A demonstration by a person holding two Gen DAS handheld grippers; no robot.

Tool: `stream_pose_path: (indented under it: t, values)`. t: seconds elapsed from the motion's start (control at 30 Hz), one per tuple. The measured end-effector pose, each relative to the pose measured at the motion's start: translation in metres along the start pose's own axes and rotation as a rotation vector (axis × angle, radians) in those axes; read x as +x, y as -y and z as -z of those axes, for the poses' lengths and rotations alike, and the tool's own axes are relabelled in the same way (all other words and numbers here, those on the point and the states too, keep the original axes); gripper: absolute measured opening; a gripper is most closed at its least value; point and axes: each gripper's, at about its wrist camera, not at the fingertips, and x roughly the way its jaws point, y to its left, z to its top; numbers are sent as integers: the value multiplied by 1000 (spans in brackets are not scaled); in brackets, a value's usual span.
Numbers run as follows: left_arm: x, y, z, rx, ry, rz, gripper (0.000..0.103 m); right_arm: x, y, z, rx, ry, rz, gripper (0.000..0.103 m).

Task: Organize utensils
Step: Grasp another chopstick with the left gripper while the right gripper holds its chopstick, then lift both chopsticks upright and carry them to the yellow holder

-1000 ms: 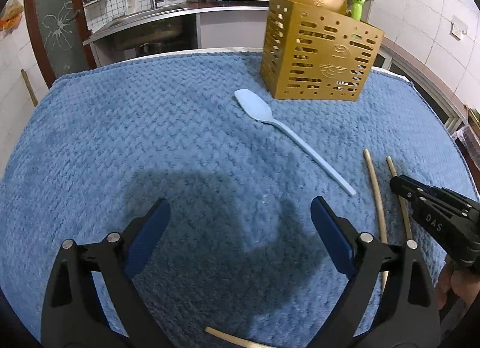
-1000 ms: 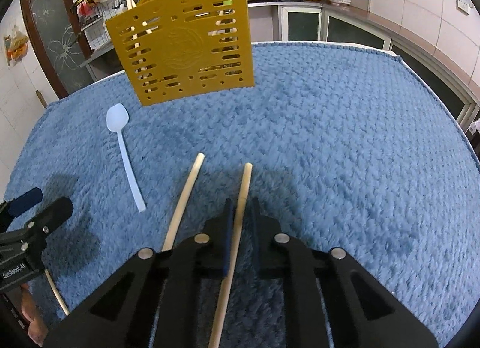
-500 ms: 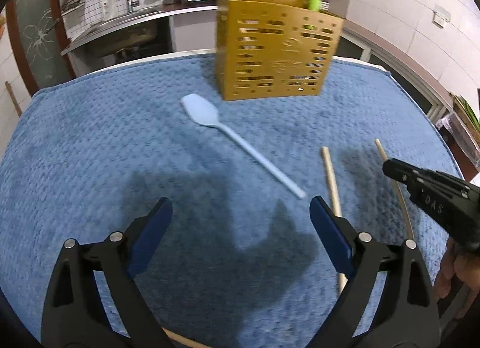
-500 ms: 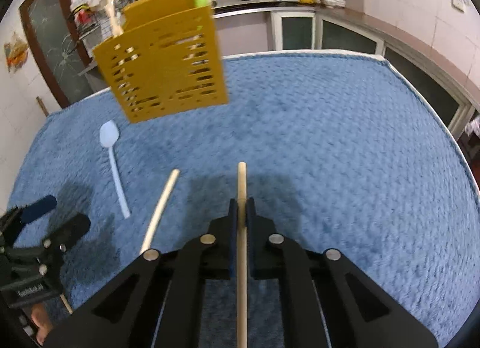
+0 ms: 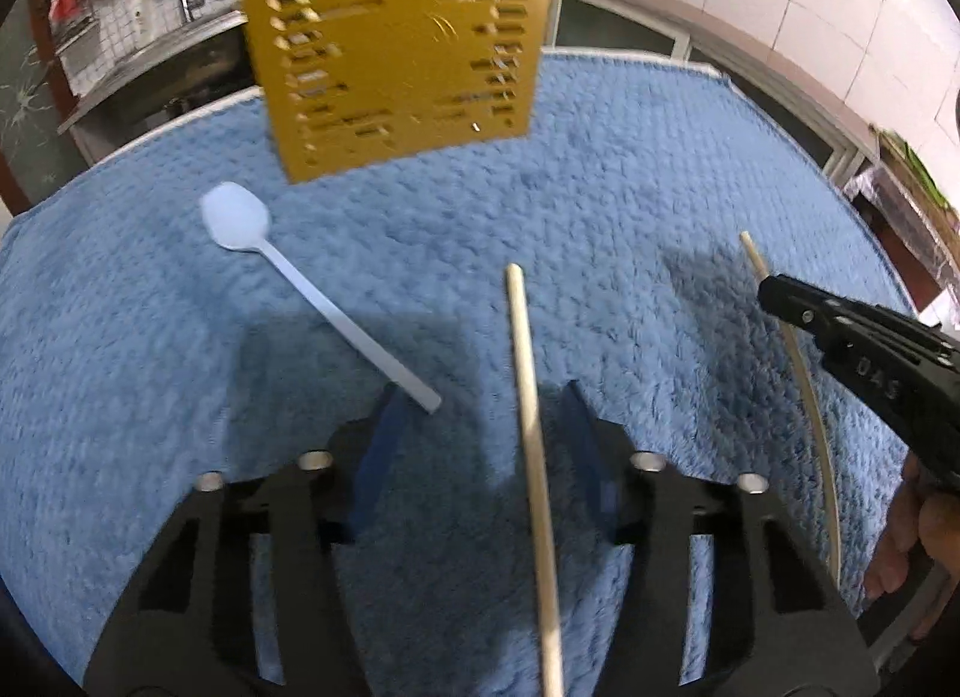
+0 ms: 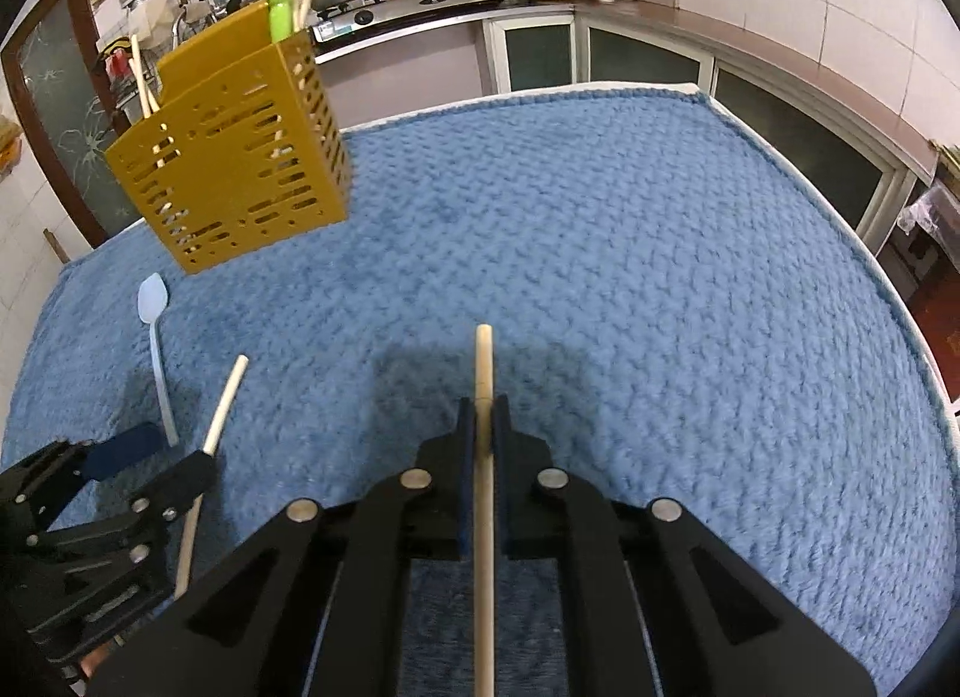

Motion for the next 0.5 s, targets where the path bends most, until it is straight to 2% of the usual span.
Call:
stream_pose_path:
  t: [0.13,0.2,0.3,0.33,0.5]
  values:
    - [7,9,-7,20,-1,-19,33,1,4,2,7,-2,0,6]
    - [10,12,-12,32,-8,-26,31,2,6,2,10,-4,0,6]
    - [15,17,-21,52,-18,-39,18,1,7,2,12,-5,-2,6]
    - [16,18,-23,55,-22,-34,10,1,7,3,14,-5,-3,6]
    - [15,13,-24,47,-40,6,6,0,10,4,25,-5,-9,6]
